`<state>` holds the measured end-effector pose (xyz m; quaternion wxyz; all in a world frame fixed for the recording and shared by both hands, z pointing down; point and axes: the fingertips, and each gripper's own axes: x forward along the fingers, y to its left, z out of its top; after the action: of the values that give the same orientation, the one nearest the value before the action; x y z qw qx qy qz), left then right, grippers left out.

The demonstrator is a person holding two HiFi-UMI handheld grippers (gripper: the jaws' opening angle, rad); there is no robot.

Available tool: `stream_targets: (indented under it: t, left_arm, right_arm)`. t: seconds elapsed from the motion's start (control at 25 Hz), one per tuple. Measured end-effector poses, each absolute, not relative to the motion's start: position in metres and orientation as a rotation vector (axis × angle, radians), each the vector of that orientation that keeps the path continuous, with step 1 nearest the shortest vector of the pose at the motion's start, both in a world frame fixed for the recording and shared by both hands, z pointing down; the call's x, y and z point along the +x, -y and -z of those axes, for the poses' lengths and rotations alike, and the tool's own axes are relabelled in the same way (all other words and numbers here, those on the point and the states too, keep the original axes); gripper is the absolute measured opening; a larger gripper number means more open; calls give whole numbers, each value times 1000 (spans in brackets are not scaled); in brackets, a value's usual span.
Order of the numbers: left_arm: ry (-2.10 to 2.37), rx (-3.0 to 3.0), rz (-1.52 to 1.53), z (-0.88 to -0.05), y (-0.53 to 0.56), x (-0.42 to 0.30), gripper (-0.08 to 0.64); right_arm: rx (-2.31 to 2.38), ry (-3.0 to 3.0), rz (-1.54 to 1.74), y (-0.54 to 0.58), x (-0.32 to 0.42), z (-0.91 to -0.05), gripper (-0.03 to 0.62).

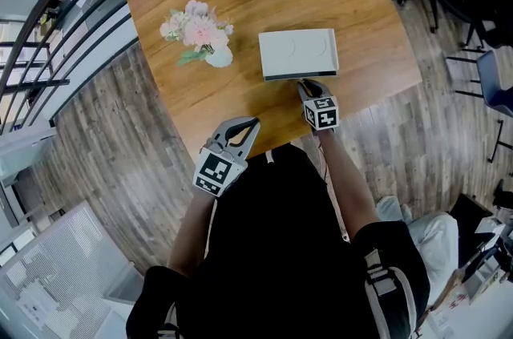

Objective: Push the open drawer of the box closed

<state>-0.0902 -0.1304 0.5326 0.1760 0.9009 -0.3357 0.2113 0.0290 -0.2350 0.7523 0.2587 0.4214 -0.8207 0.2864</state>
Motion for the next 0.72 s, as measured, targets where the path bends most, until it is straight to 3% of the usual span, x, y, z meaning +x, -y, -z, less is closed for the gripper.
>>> stream_targets:
  t: [0.72]
  left_arm:
    - [959, 2546, -599, -533, 133, -93, 23]
  right_arm:
    - [1143, 2221, -768, 249, 27, -753, 83]
